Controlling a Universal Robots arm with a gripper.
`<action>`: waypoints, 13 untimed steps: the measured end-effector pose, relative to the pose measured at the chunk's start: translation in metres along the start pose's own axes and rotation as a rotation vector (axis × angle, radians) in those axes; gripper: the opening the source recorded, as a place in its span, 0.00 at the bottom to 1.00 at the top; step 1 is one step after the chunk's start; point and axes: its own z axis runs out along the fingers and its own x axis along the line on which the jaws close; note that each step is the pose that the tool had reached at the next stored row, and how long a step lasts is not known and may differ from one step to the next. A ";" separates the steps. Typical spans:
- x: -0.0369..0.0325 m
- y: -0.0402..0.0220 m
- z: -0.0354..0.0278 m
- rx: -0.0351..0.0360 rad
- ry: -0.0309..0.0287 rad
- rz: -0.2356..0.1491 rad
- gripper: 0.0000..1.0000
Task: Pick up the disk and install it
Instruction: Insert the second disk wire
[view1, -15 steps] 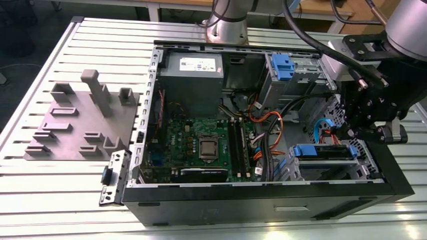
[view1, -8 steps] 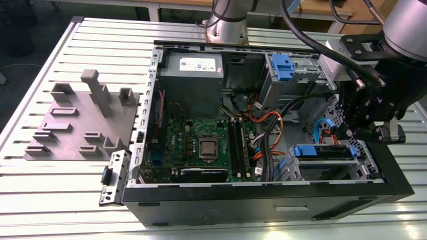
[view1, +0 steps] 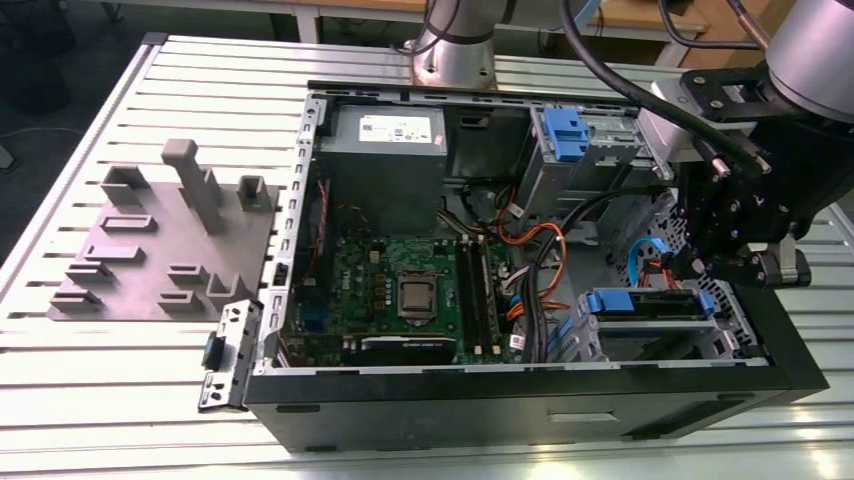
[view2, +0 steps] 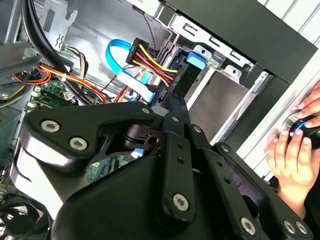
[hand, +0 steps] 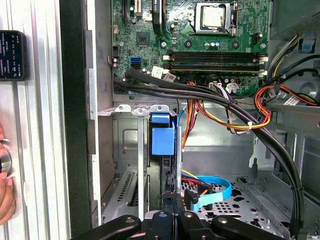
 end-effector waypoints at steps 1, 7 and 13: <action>0.0000 0.0000 0.0000 -0.0001 0.0001 0.000 0.11; -0.0002 -0.0004 -0.0040 -0.0083 -0.0007 0.000 0.11; -0.0036 -0.0007 -0.0068 -0.0185 -0.0015 0.000 0.11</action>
